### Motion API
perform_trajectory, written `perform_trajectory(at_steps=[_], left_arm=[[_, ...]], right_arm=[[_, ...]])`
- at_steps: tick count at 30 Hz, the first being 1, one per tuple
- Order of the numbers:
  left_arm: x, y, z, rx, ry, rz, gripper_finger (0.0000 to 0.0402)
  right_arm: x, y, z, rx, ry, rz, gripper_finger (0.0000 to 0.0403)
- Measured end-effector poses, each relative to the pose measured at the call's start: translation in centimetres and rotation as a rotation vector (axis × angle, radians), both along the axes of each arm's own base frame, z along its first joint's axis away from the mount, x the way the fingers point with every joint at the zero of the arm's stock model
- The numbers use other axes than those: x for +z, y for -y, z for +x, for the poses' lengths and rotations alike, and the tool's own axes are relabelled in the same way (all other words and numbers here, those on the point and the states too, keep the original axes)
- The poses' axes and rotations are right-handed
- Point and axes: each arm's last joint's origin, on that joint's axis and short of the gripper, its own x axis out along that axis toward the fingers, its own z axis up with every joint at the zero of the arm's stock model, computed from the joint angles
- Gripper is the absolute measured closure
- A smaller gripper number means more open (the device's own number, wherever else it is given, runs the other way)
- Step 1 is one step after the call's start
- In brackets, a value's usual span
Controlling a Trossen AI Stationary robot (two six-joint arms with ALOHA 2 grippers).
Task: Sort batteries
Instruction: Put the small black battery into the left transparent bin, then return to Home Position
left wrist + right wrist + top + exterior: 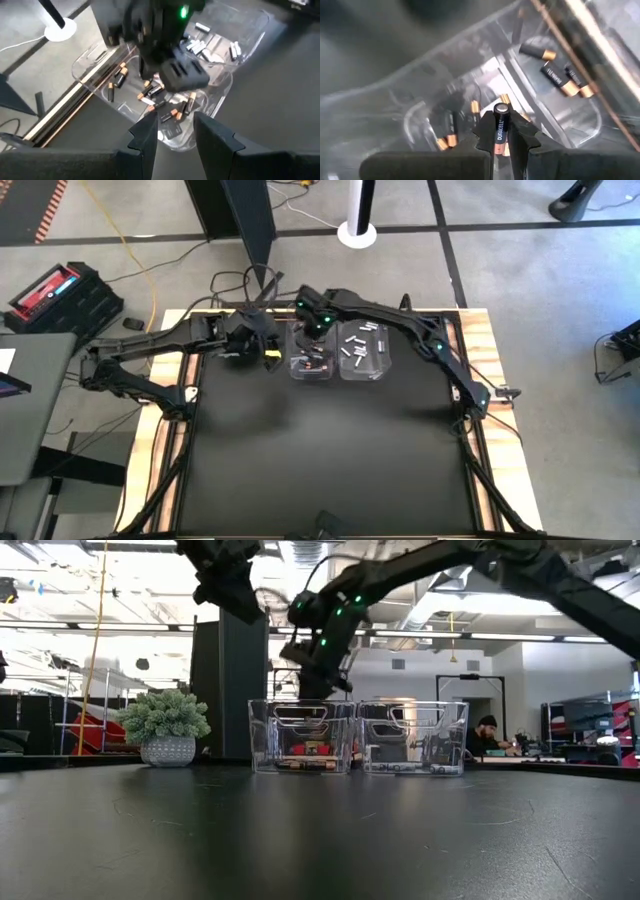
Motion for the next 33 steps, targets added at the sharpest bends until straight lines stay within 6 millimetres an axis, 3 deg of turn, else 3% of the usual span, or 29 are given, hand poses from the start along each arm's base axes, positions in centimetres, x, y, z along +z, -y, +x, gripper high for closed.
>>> perform_trajectory(at_steps=[6, 10, 24, 33], left_arm=[[-0.3, -0.1, 0.3, 0.029, 0.006, -0.030, 0.0281], [-0.4, -0.1, 0.2, 0.041, 0.001, -0.045, 0.0281], [-0.5, -0.1, 0.1, 0.055, -0.003, -0.062, 0.0281], [-0.5, -0.1, 0.1, 0.046, -0.008, -0.054, 0.0281]], right_arm=[[-4.1, 0.5, 1.1, 0.041, -0.128, 0.039, 0.0354], [-5.6, 0.6, 1.3, 0.048, -0.177, 0.059, 0.0346], [-5.9, 0.6, 1.2, 0.048, -0.187, 0.064, 0.0296], [-3.7, 1.3, -0.2, 0.039, -0.249, 0.092, 0.0294]])
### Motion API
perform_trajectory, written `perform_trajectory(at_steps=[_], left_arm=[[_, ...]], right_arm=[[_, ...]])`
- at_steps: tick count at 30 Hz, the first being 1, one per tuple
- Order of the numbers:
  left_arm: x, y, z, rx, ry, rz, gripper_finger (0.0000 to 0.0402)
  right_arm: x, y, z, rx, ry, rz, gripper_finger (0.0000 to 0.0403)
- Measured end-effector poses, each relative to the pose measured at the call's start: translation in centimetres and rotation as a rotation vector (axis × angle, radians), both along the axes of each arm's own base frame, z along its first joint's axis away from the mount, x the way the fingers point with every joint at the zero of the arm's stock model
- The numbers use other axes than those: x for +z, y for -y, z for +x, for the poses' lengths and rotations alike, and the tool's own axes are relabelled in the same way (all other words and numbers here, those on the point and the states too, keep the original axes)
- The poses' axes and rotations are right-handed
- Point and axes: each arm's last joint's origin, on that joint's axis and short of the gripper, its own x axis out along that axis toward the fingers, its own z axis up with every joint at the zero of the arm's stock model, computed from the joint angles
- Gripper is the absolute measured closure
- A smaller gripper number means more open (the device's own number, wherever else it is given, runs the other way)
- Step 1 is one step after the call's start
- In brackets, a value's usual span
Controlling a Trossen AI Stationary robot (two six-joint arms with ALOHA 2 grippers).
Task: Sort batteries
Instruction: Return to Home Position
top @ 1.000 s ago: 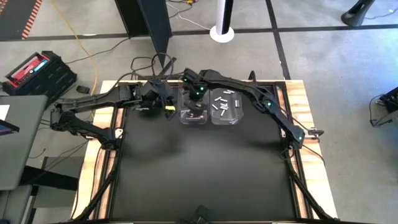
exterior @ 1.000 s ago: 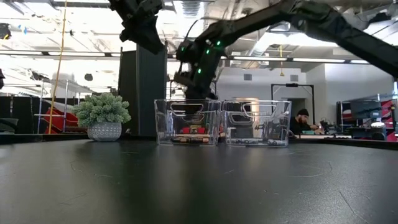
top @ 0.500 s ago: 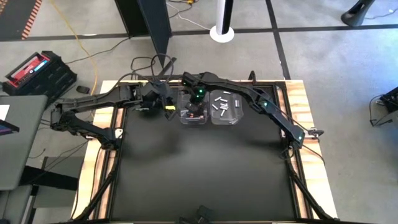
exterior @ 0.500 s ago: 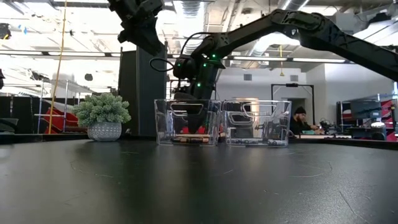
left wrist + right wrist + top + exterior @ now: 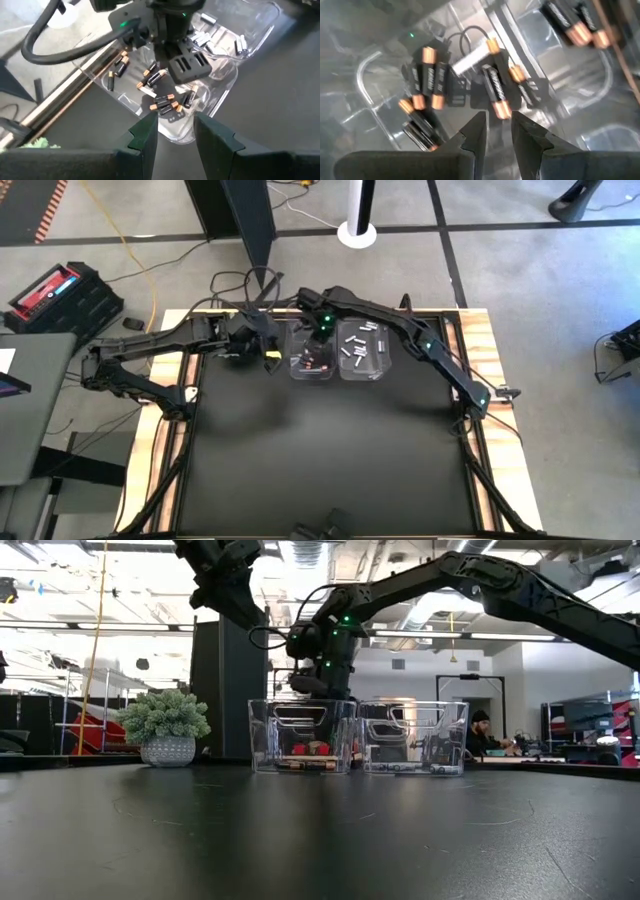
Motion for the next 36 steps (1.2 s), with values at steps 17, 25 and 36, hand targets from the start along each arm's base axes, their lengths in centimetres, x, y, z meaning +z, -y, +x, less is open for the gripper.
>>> perform_trajectory(at_steps=[17, 25, 36], left_arm=[[0.7, 0.4, -0.9, -0.185, -0.104, 0.163, 0.0281], [3.8, 2.1, -6.0, -0.256, 0.100, 0.191, 0.0281], [-3.3, 4.6, -13.2, -0.349, 0.521, 0.212, 0.0281]], right_arm=[[8.1, -0.5, -4.3, -0.090, 0.035, -0.003, 0.0294], [15.5, -2.8, -6.4, -0.039, 0.261, -0.120, 0.0294], [17.1, -7.9, -5.2, 0.102, 0.307, -0.131, 0.0294]])
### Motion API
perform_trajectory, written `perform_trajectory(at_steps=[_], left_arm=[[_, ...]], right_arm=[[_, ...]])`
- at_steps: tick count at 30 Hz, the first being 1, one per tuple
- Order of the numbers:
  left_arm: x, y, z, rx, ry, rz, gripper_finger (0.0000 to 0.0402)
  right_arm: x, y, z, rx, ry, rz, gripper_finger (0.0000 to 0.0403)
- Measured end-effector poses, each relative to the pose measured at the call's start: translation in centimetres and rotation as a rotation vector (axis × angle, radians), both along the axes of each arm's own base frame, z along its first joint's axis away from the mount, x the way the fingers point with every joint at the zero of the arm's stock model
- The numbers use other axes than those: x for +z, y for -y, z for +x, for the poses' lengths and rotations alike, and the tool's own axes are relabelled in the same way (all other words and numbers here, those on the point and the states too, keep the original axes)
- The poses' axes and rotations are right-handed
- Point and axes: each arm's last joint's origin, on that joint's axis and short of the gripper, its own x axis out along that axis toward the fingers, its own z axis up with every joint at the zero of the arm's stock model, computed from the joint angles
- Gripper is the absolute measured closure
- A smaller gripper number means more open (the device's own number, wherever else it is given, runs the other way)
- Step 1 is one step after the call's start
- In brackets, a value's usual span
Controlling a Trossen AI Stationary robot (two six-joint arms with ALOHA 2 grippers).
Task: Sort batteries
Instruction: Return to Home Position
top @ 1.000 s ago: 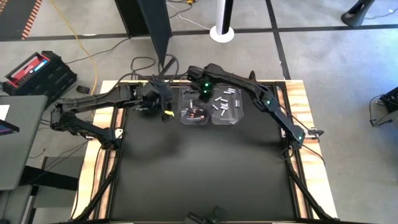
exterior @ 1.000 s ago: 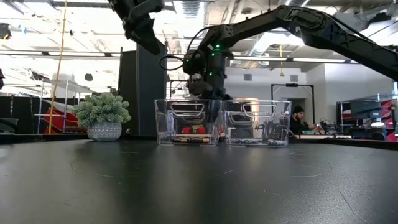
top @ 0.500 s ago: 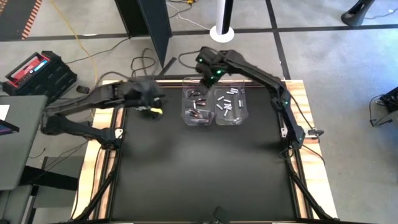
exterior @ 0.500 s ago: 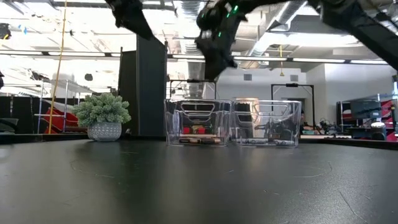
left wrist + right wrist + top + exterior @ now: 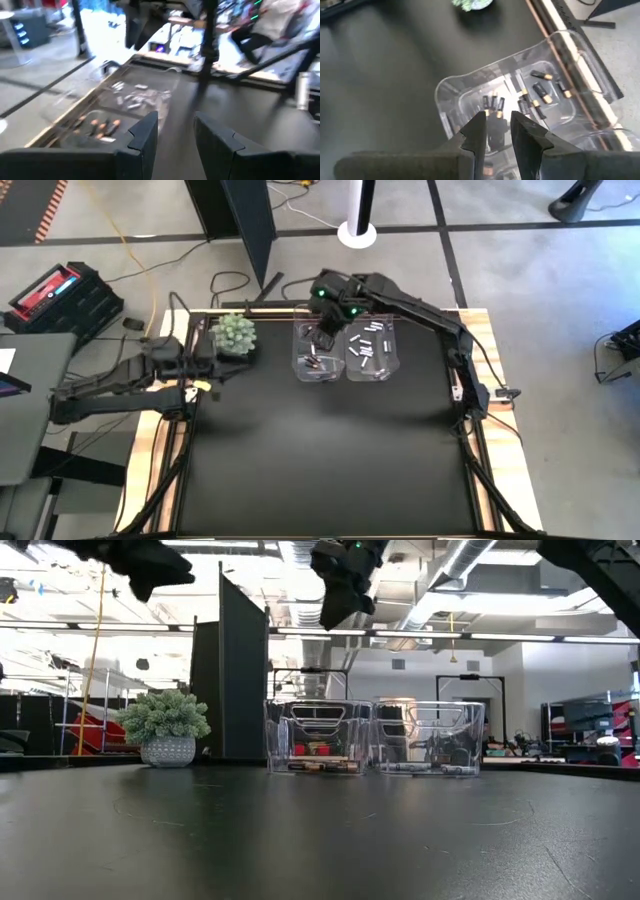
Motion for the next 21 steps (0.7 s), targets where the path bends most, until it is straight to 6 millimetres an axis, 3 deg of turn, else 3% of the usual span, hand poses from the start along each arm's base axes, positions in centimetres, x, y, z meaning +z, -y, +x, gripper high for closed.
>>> perform_trajectory(at_steps=[9, 14, 21], left_arm=[[-6.6, 1.4, -2.3, -0.141, 0.133, -0.074, 0.0281], [-9.0, 1.9, -2.4, -0.182, 0.259, -0.092, 0.0281], [-11.0, 2.4, -2.5, -0.204, 0.286, -0.041, 0.0281]], right_arm=[[-3.2, -4.1, 2.0, 0.009, -0.071, 0.028, 0.0294], [-4.5, -5.5, 2.3, 0.010, -0.102, 0.048, 0.0294], [-4.1, -5.9, 2.2, -0.001, -0.095, 0.058, 0.0294]])
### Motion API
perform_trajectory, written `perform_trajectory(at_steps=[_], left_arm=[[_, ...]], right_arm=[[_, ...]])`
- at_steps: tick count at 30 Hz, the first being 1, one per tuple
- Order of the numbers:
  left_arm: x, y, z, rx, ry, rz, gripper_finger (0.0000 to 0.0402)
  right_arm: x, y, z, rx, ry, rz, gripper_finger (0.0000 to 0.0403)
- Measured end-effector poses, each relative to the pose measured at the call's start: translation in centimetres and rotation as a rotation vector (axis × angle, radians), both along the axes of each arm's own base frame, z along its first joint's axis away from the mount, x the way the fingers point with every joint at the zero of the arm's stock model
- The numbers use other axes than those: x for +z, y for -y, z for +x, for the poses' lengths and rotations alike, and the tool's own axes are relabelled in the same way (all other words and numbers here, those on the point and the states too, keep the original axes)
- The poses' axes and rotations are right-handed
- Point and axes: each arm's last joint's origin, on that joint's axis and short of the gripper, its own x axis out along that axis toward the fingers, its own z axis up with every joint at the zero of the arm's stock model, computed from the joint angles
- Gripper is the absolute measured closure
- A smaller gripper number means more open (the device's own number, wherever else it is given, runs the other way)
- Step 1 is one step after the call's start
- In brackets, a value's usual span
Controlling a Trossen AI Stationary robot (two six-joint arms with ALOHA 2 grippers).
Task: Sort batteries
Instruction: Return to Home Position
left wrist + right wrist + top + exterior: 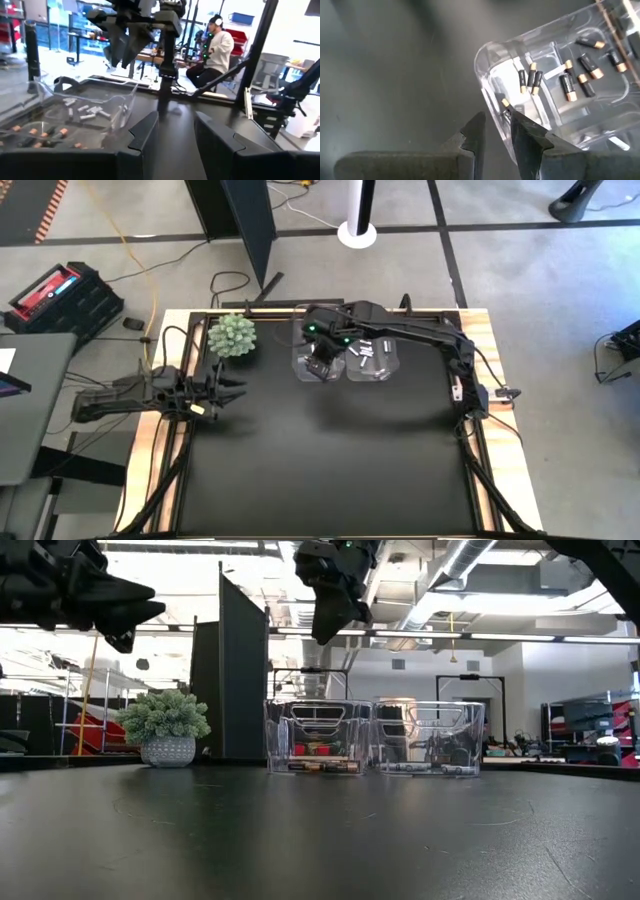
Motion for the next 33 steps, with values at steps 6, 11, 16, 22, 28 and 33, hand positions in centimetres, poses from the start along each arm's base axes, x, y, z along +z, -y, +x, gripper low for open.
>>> perform_trajectory(at_steps=[6, 11, 16, 22, 28, 33], left_arm=[[-2.4, -0.1, 0.5, 0.052, -0.047, 0.005, 0.0281], [-3.1, -0.1, 0.7, 0.061, -0.038, -0.007, 0.0281], [-3.3, 0.0, 0.8, 0.041, -0.059, 0.038, 0.0281], [-3.4, 0.0, 0.8, 0.029, -0.065, 0.030, 0.0281], [-3.4, 0.0, 0.8, 0.019, -0.059, -0.053, 0.0281], [-3.4, 0.0, 0.8, 0.020, -0.061, -0.044, 0.0281]], right_arm=[[1.3, -0.2, -0.7, -0.022, 0.025, -0.059, 0.0294], [1.8, -0.4, -1.1, -0.019, 0.032, -0.069, 0.0294], [1.0, -0.6, -1.8, -0.034, -0.001, -0.058, 0.0294], [0.1, -1.5, -3.3, -0.032, 0.070, -0.066, 0.0294], [-1.1, -2.7, -6.2, -0.020, 0.187, -0.079, 0.0294], [-3.0, -3.6, -9.4, -0.026, 0.247, -0.077, 0.0294]])
